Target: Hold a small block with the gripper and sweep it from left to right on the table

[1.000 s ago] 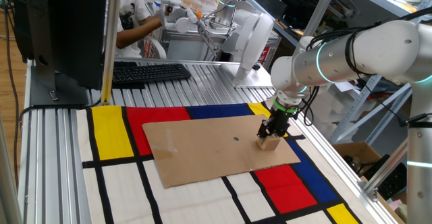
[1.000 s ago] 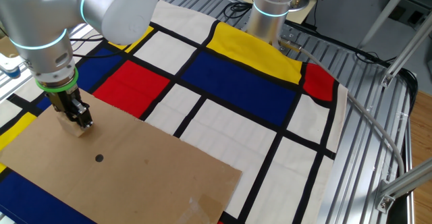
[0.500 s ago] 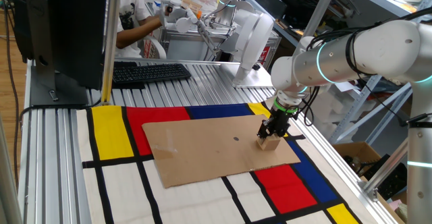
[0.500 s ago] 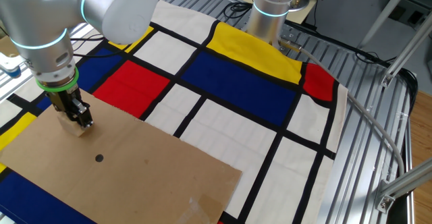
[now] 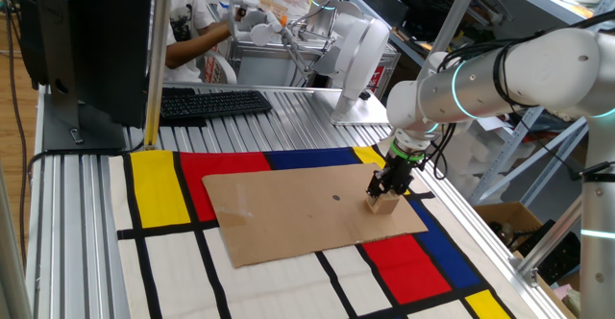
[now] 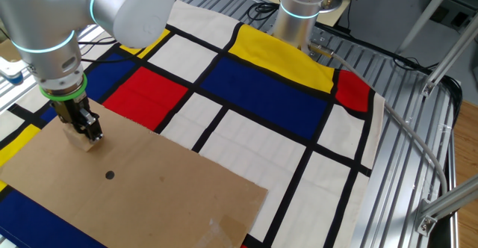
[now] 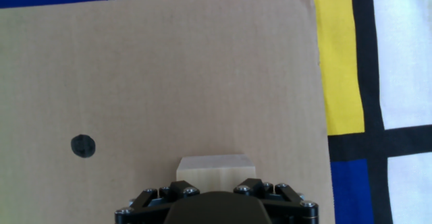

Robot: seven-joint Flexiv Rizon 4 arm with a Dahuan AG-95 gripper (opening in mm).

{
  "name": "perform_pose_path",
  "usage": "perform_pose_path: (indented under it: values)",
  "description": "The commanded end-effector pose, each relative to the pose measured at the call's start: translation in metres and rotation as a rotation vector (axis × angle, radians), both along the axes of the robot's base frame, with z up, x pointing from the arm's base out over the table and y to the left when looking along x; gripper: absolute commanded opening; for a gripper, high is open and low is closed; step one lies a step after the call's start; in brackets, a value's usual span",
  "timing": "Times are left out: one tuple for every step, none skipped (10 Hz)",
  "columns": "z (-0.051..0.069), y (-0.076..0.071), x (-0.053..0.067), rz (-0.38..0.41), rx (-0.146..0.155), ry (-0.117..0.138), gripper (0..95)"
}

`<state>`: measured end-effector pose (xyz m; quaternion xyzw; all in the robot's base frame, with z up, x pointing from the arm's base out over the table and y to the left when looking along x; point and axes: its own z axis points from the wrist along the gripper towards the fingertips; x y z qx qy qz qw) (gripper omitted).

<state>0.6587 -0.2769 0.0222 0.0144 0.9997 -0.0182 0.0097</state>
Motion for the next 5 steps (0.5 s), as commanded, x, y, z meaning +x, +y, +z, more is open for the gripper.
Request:
perform_pose_path:
  values:
    - [0.0010,-0.0007,0.0001,0.000,-0.001,0.000,0.0]
    - [0.0012,-0.0008,0.0000,0.000,0.001,0.000,0.0]
    - [0.0015,-0.0008,0.0000,0.001,0.001,-0.001,0.0]
    - [0.0019,-0.0008,-0.0001,0.002,0.000,-0.001,0.0]
    - [0.0027,-0.0010,-0.0003,0.002,0.000,-0.001,0.0]
